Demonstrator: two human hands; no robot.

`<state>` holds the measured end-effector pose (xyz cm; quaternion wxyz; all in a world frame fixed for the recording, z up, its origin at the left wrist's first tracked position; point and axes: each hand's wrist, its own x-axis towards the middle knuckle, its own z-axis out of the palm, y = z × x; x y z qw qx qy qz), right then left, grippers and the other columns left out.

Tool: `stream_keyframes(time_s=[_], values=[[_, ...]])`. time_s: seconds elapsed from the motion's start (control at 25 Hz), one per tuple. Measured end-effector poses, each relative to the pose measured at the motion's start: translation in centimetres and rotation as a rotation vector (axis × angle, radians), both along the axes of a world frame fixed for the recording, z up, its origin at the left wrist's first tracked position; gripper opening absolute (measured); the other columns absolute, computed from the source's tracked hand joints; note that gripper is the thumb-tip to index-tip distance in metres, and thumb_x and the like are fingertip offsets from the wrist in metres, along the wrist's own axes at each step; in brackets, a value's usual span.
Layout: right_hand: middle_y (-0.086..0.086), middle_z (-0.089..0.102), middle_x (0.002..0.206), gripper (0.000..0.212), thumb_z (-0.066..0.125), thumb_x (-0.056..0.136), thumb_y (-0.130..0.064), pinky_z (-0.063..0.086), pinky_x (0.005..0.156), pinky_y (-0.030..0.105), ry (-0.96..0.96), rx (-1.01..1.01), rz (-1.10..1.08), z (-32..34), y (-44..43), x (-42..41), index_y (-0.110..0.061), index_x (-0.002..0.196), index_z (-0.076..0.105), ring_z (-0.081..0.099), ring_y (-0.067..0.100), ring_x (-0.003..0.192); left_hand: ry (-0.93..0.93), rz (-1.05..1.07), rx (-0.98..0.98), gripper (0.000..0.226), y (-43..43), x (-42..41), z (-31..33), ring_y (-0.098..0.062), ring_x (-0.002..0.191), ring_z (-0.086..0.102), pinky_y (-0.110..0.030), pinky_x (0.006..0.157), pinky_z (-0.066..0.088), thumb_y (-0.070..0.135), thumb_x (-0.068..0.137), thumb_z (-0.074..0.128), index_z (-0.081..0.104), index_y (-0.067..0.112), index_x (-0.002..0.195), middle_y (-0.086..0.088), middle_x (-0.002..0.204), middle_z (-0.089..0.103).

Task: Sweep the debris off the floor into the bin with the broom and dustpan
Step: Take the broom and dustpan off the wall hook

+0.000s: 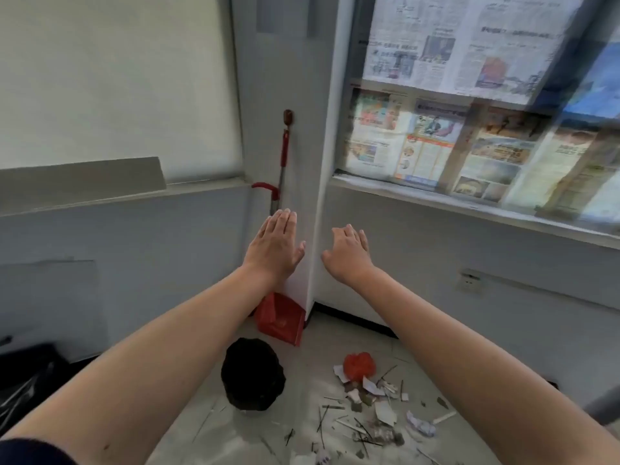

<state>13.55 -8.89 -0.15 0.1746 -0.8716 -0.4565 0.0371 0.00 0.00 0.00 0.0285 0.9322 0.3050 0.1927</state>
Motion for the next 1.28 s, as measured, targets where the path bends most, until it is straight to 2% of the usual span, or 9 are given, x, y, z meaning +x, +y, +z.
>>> stream_keyframes(time_s=[0.24,0.44,0.64,0.84,1.08,1.28], values=[[0.018,0.021,0.157,0.063,0.045,0.092,-0.026,-0.001,0.121,0.034,0.133,-0.005,0.055,-1.8,7.8,-4.8,-0.003,0.147,0.028,0.007,0.025,0.149,0.085,0.056,-0.077,0.070,6.6,-4.2,-2.6,-0.024,0.154,0.006,-0.034,0.124,0.003,0.038,0.103,0.037,0.010,0.003,0.158,-0.014,0.165,0.012],[0.017,0.033,0.150,0.058,0.048,0.092,-0.027,0.008,0.120,0.036,0.148,-0.012,0.035,-2.3,11.2,-4.3,-0.005,0.144,0.035,0.023,0.028,0.143,0.098,0.025,-0.099,0.070,10.5,-3.6,-3.4,-0.024,0.154,0.007,-0.036,0.126,0.004,0.037,0.103,0.038,0.011,0.003,0.157,-0.014,0.165,0.013],[0.016,0.040,0.143,0.055,0.051,0.092,-0.028,0.029,0.112,0.041,0.193,-0.005,-0.002,-2.7,16.0,-0.9,-0.005,0.141,0.039,0.037,0.032,0.134,0.113,0.000,-0.101,0.069,15.7,-0.5,-3.8,-0.024,0.154,0.006,-0.036,0.126,0.003,0.037,0.103,0.038,0.011,0.003,0.158,-0.013,0.165,0.013],[0.014,0.039,0.143,0.055,0.052,0.091,-0.026,0.033,0.111,0.042,0.255,0.016,0.018,-2.1,24.4,4.5,-0.005,0.140,0.040,0.040,0.031,0.131,0.179,-0.025,-0.038,0.070,23.5,4.4,-2.7,-0.022,0.154,0.004,-0.035,0.126,0.001,0.036,0.103,0.039,0.010,0.003,0.158,-0.012,0.166,0.011],[0.013,0.042,0.140,0.051,0.052,0.091,-0.024,0.037,0.108,0.041,0.376,0.028,-0.008,-3.6,34.0,11.6,-0.005,0.137,0.043,0.045,0.030,0.126,0.266,-0.007,-0.098,0.068,31.9,10.3,-4.3,-0.022,0.154,0.002,-0.034,0.125,-0.001,0.033,0.103,0.037,0.008,0.003,0.158,-0.012,0.166,0.009],[0.016,0.041,0.140,0.052,0.052,0.093,-0.023,0.040,0.097,0.032,0.524,0.028,-0.123,-5.8,40.3,16.4,-0.002,0.139,0.040,0.049,0.031,0.121,0.322,-0.082,-0.108,0.067,38.6,14.7,-5.8,-0.024,0.154,0.005,-0.035,0.125,0.001,0.026,0.102,0.039,0.010,0.002,0.158,-0.013,0.166,0.011]])
